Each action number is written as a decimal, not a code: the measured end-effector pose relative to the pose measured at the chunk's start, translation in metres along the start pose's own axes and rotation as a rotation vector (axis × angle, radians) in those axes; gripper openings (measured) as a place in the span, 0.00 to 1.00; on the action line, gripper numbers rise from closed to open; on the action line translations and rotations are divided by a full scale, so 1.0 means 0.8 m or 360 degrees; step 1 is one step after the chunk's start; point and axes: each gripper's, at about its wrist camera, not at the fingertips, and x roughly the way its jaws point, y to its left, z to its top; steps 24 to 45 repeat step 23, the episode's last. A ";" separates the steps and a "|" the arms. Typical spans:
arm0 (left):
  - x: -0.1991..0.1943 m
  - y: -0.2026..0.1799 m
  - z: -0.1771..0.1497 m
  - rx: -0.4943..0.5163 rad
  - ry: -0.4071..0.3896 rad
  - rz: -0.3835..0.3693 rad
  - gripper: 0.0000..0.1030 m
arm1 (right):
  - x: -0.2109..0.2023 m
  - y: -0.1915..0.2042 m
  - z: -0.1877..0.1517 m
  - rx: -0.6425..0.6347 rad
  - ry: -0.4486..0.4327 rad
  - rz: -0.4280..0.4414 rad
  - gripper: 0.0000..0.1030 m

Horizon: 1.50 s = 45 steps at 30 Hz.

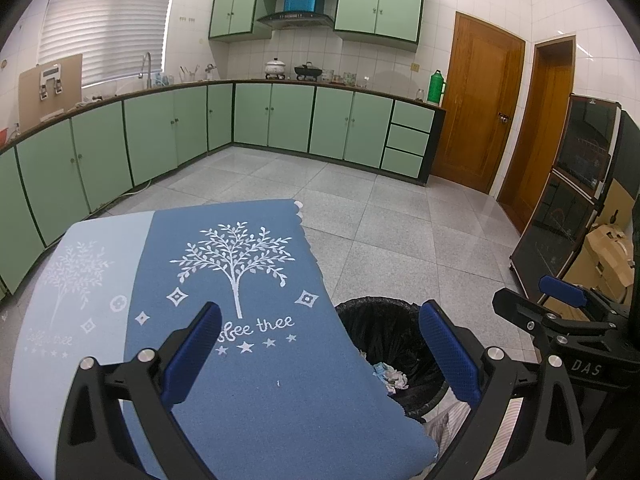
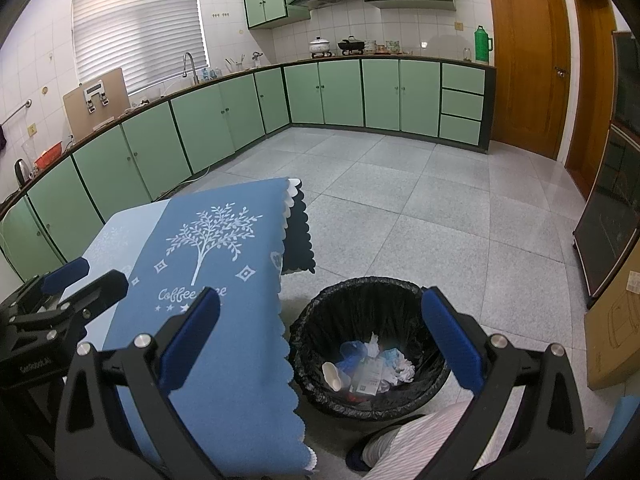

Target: Collect trash

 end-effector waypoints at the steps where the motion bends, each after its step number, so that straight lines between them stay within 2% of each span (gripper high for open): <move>1: 0.000 0.000 0.000 -0.0001 0.0001 0.0000 0.94 | 0.000 0.000 0.000 0.0000 0.0000 0.0001 0.95; 45: 0.004 0.002 -0.001 -0.0008 0.0015 0.0007 0.94 | 0.003 -0.006 0.002 -0.0003 0.0015 0.0002 0.95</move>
